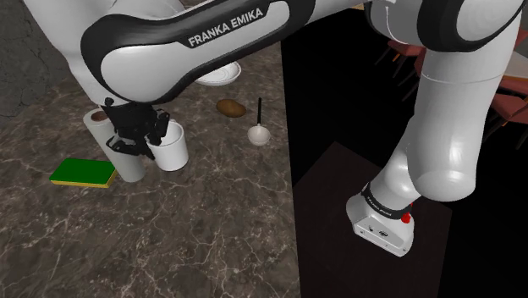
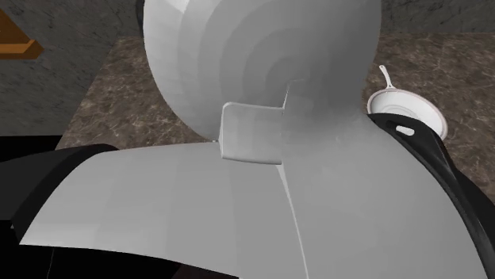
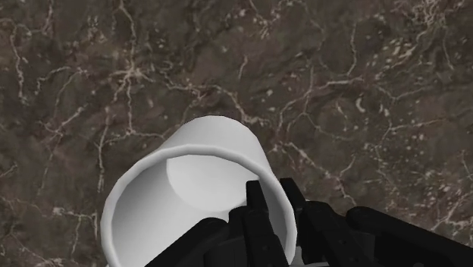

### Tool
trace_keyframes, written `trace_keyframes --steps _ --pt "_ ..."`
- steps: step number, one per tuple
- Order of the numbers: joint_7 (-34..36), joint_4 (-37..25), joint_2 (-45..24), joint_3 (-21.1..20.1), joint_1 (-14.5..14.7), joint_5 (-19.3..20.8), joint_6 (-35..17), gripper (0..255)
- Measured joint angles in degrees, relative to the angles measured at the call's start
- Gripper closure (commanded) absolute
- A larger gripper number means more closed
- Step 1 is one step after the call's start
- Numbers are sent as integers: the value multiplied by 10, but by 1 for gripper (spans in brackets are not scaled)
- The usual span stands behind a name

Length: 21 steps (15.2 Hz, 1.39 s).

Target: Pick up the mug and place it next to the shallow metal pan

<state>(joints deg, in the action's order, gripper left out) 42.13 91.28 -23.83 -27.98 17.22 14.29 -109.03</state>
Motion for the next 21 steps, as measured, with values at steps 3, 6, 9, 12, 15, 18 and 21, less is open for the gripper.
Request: trace_keyframes --steps 3,6,9,12,15,18,21 --pt "-3 -15 6 -2 0 -4 20 255" --pt "-6 -34 9 -3 1 -7 42 255" --pt "-7 -54 12 -5 4 -9 64 255" --pt "-11 -70 16 -6 4 -11 84 255" --pt "-13 -95 15 -7 7 -12 108 255" --pt "-16 -119 16 -7 9 -13 131 255" --pt "-22 -133 18 -7 6 -14 147 255"
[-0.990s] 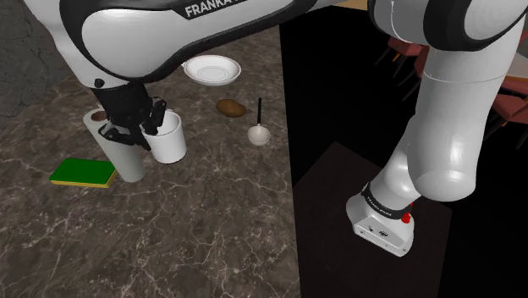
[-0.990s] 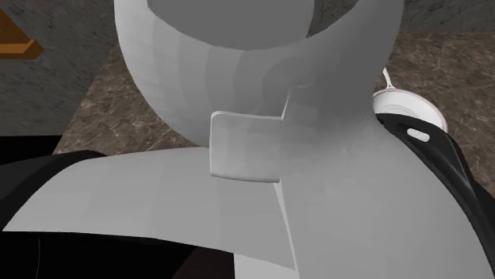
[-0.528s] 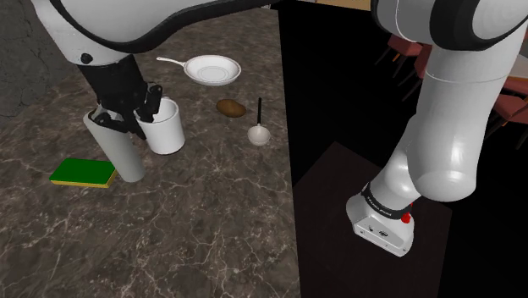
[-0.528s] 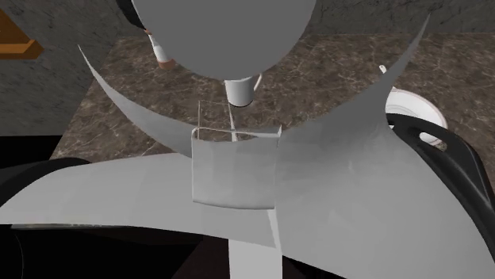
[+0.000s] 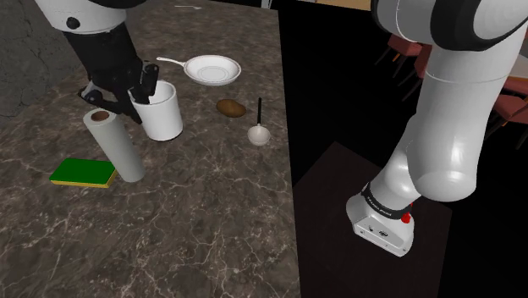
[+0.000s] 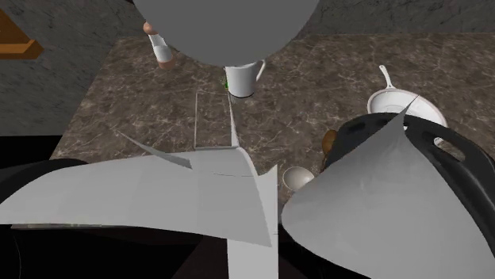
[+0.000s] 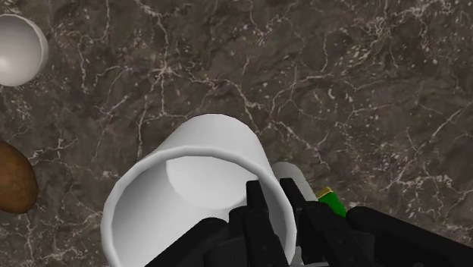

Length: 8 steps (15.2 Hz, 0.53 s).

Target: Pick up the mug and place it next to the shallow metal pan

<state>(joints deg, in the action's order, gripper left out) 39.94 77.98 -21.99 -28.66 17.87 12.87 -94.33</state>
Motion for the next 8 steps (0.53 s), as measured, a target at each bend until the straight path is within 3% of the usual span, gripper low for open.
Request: trace_keyframes --steps 8 --pt "-99 88 69 24 -87 -32 -34 255"
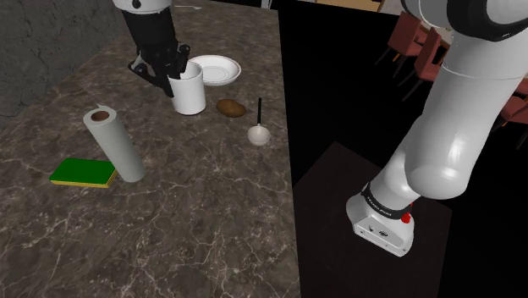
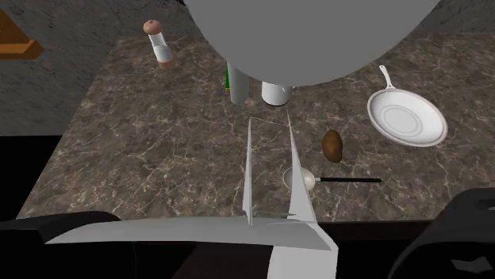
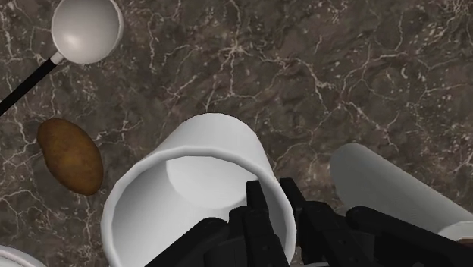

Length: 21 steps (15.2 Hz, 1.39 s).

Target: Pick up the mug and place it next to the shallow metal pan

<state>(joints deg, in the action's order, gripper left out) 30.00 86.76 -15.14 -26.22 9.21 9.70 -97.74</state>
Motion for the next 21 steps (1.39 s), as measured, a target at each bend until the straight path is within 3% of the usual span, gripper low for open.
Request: trace_keyframes --steps 7,15,21 --pt "-94 43 36 32 -64 -18 -18 255" --pt "-192 36 33 70 -125 -21 -22 255" --pt "-267 -4 6 99 -168 -18 -16 255"
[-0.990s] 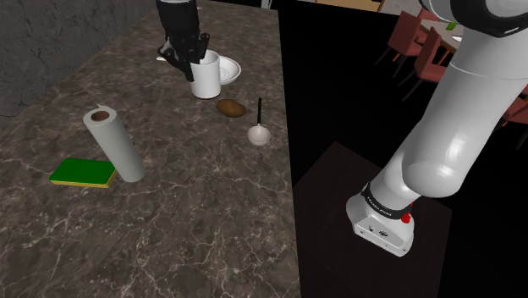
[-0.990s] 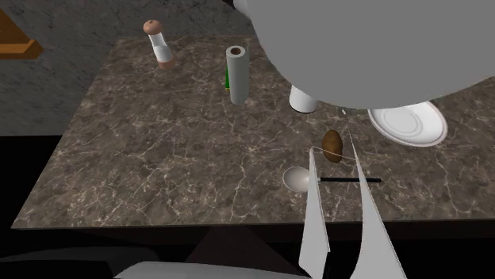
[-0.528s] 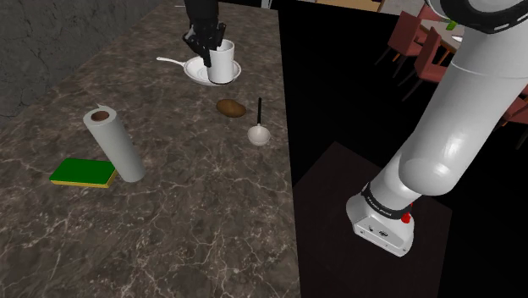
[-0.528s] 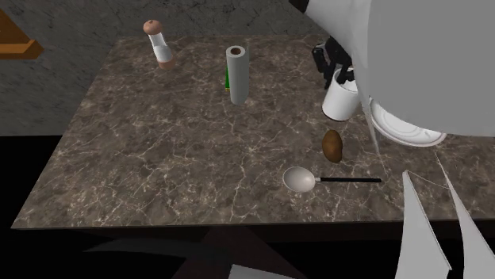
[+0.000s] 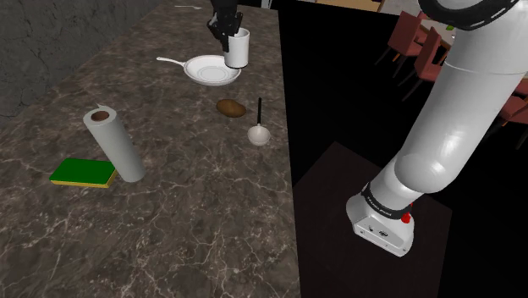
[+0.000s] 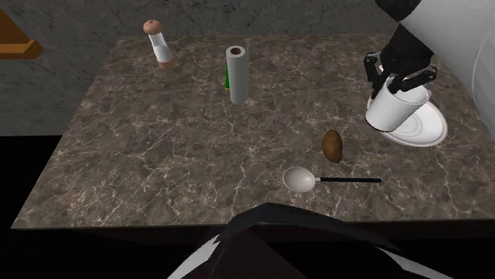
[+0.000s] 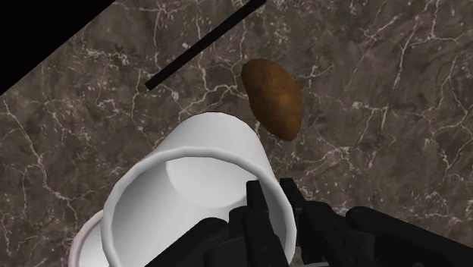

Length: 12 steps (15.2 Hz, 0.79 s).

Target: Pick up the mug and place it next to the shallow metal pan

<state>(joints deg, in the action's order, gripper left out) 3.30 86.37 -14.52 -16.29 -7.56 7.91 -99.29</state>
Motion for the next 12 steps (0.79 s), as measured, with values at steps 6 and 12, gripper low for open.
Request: trace_keyframes --steps 6,12 --pt "-65 -68 -51 25 -36 6 12 255" --pt "-108 -116 -91 40 -61 10 18 255"
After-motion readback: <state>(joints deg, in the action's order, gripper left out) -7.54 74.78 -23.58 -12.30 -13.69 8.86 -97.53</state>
